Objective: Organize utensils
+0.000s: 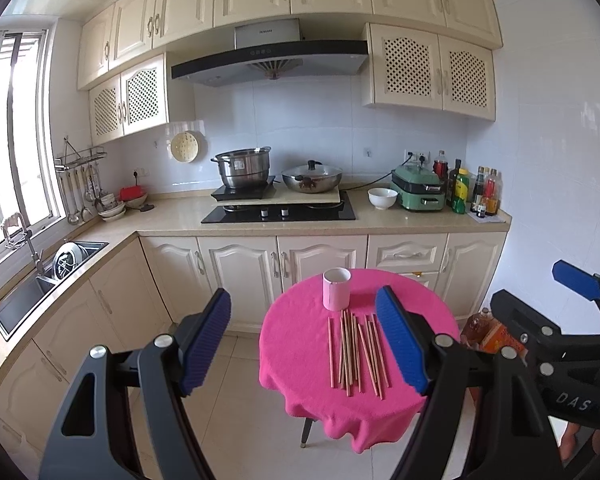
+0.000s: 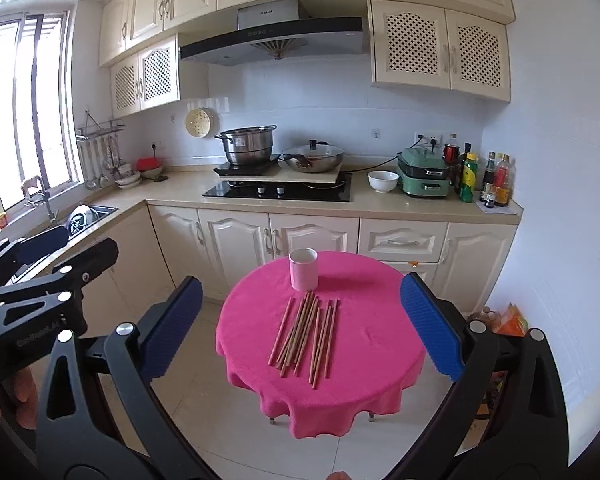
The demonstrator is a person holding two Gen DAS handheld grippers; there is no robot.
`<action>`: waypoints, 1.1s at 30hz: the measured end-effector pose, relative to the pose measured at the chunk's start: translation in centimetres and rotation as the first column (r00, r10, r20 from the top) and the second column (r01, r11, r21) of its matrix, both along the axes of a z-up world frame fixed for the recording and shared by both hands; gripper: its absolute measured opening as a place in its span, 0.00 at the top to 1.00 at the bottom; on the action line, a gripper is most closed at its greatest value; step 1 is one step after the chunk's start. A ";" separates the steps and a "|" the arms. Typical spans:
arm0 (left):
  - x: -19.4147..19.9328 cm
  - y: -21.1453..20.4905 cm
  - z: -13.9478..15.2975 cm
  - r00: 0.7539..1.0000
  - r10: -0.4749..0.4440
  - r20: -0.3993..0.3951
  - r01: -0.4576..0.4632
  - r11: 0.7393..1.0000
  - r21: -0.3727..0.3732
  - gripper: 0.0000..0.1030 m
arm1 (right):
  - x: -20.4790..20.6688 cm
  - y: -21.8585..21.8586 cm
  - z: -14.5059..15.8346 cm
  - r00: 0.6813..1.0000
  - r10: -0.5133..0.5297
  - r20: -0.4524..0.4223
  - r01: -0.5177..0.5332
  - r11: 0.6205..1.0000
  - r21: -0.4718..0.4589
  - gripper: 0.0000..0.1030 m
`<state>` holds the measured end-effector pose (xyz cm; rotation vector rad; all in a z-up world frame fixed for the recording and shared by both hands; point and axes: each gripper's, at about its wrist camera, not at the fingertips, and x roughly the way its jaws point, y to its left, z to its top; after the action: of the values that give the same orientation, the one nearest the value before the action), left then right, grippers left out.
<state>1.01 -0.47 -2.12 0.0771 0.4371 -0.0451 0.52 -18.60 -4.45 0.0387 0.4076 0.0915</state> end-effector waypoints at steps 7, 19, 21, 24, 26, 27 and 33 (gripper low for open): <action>0.7 0.8 -1.1 0.999 -0.012 -0.036 0.013 1.000 0.020 0.28 | 1.0 0.6 -1.0 0.999 -0.005 -0.046 0.006 1.000 0.026 0.06; 7.9 1.3 -5.4 0.986 -0.030 -0.164 0.033 0.999 0.015 0.28 | 7.1 0.2 -3.9 0.985 0.032 -0.168 -0.021 0.998 0.065 0.06; 9.5 1.2 -6.9 0.979 -0.041 -0.201 0.043 0.999 0.005 0.28 | 9.3 -0.4 -5.1 0.980 0.032 -0.198 -0.018 0.997 0.073 0.06; 13.3 1.3 -10.1 0.957 -0.059 -0.285 0.058 0.998 -0.015 0.28 | 12.3 -1.1 -7.2 0.969 0.038 -0.244 -0.019 0.996 0.082 0.06; 15.6 1.4 -11.8 0.942 -0.062 -0.330 0.057 0.998 -0.025 0.28 | 14.9 -1.6 -9.1 0.957 0.039 -0.289 -0.014 0.996 0.087 0.08; 16.9 1.4 -12.7 0.934 -0.067 -0.351 0.058 0.998 -0.035 0.28 | 16.2 -1.8 -10.1 0.950 0.042 -0.310 -0.014 0.996 0.091 0.09; 26.8 0.2 -19.1 0.863 -0.078 -0.499 0.060 0.997 -0.053 0.28 | 25.3 -3.4 -17.0 0.892 0.047 -0.450 -0.006 0.996 0.091 0.18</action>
<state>27.85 -0.28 -21.17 0.0448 0.9570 -0.1459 25.83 -22.01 -21.47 0.1424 0.8727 0.1277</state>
